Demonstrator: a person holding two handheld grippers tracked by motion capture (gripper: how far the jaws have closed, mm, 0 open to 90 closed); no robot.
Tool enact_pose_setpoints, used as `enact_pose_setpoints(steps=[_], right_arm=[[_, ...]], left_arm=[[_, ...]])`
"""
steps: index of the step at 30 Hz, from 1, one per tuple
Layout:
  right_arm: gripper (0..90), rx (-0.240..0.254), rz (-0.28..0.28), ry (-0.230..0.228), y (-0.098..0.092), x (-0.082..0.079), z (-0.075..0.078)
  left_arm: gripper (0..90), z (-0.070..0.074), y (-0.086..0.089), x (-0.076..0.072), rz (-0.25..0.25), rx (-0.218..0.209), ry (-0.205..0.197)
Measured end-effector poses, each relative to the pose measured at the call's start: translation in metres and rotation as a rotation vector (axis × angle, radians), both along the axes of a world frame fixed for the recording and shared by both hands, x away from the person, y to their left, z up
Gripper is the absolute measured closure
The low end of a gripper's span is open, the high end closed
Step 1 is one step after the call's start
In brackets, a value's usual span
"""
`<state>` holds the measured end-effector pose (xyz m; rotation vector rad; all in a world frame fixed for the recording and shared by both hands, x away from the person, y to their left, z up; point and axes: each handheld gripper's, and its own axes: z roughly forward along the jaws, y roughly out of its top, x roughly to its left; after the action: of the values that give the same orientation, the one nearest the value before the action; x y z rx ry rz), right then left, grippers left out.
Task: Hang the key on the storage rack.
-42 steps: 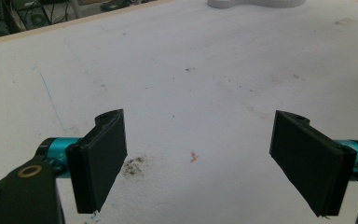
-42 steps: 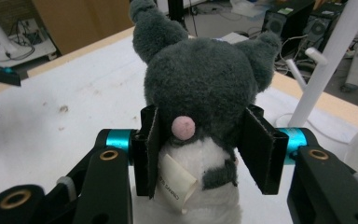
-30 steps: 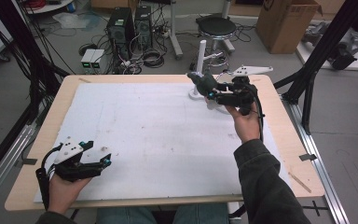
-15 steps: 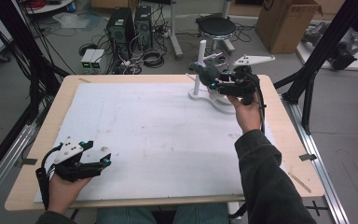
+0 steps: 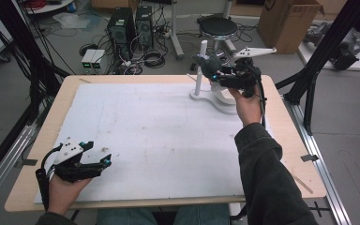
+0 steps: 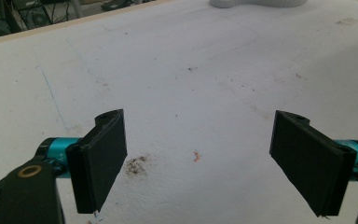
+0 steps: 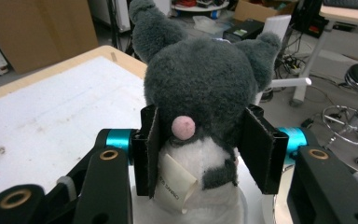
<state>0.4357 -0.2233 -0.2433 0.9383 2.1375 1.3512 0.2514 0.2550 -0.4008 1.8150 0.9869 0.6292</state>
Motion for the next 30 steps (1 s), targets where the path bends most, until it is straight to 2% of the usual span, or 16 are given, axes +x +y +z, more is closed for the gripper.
enact_pose_setpoints(steps=[4,11,30], right_arm=[[52.3,0.003,-0.002,-0.004,0.0,0.002,-0.003],[52.3,0.006,-0.01,0.02,-0.001,0.007,-0.007],[52.2,-0.021,-0.048,0.039,-0.004,0.013,-0.013]], left_arm=[[19.0,0.0,0.001,0.0,0.001,0.001,0.001],[19.0,-0.001,0.001,0.0,0.003,-0.005,0.003],[19.0,-0.001,0.002,0.0,-0.001,-0.002,0.002]])
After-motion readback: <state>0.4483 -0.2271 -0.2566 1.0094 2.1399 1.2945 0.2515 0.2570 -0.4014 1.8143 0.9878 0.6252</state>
